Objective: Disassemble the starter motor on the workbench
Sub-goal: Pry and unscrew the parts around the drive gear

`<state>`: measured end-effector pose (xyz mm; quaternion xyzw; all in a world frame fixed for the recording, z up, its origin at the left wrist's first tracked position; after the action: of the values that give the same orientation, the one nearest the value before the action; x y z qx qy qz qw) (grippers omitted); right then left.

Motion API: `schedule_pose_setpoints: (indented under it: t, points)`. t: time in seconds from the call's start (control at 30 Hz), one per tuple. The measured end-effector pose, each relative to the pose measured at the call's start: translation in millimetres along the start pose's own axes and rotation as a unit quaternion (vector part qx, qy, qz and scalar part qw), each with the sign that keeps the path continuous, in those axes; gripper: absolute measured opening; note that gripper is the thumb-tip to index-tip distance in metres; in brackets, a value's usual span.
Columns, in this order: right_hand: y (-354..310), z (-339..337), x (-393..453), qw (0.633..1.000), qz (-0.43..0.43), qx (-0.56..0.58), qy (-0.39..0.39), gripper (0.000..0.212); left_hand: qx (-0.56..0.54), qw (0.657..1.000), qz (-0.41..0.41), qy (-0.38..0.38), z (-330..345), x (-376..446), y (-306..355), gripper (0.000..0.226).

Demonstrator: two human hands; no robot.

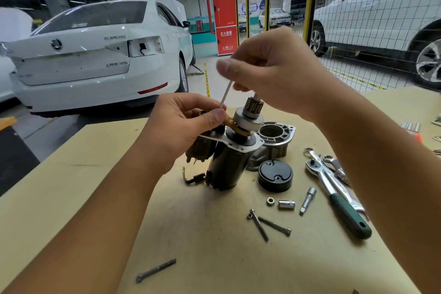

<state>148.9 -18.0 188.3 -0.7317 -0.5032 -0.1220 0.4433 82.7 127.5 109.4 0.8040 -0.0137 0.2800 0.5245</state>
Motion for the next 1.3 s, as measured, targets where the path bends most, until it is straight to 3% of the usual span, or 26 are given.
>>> schedule_pose_setpoints:
  t: [0.2,0.33,0.5,0.67,0.83,1.03,1.3]
  points:
    - [13,-7,0,0.996,0.065,-0.013,0.059,0.034,-0.010,1.000,-0.012,0.011,1,0,-1,0.013]
    - [5,-2,0,0.999,0.025,0.009,0.038,0.014,-0.009,1.000,-0.009,0.009,1,0,-2,0.014]
    - [-1,1,1,1.000,-0.015,0.003,-0.004,0.007,-0.012,0.999,-0.020,-0.026,-4,-2,-10,0.017]
    - [-3,-1,-2,0.999,-0.035,-0.015,-0.008,0.015,0.023,0.993,-0.085,-0.082,-2,-7,-24,0.036]
    - [-4,-2,-4,0.999,-0.039,0.001,-0.016,0.023,-0.019,0.980,-0.164,-0.111,6,-5,-36,0.040]
    - [-3,1,-4,0.999,-0.036,0.031,-0.018,0.031,-0.087,0.970,-0.173,-0.144,12,-8,-40,0.032]
    - [7,6,-7,0.987,0.004,0.130,0.096,0.019,-0.085,0.970,-0.191,-0.120,11,-7,-45,0.039]
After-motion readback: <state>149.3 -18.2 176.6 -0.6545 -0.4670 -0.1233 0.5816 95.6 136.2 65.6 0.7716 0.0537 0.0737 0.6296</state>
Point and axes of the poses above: each hand's wrist, its own x-axis towards the middle knuckle, its own z-axis out of the palm, y = z × x, the point moved 9 cm from there along x, towards the middle knuckle, and after that the axes turned 1 degree about -z, right-handed, at the moved point
